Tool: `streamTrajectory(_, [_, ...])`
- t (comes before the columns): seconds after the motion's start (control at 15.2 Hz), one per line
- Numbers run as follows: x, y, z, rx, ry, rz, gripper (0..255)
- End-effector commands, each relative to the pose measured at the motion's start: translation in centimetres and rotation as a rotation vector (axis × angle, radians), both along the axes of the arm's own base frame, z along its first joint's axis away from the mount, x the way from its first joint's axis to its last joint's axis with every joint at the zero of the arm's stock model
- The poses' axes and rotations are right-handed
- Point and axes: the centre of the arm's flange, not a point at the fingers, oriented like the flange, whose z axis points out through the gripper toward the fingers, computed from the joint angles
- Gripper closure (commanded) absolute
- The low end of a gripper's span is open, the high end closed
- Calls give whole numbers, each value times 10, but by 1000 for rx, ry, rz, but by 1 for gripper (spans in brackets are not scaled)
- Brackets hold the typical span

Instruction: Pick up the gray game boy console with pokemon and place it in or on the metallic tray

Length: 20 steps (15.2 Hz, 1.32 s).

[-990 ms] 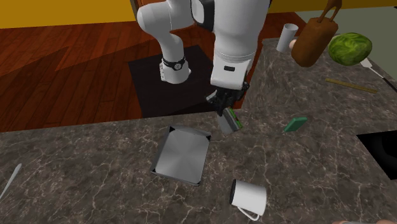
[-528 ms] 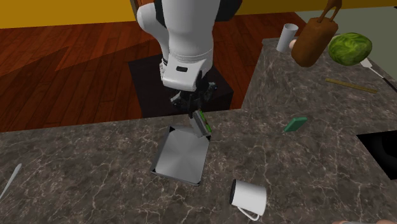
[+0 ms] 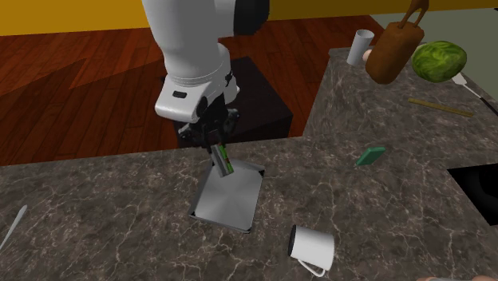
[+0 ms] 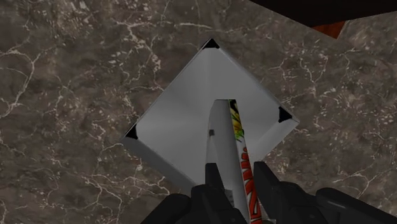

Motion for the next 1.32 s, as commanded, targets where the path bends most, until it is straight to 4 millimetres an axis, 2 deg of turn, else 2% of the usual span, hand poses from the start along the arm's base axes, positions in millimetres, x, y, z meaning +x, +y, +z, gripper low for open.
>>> streamTrajectory(0.0, [-1, -1, -10, 0, 0, 1, 255])
streamTrajectory(1.06, [-1, -1, -94, 0, 0, 1, 255])
streamTrajectory(1.25, [-1, -1, -98, 0, 0, 1, 255])
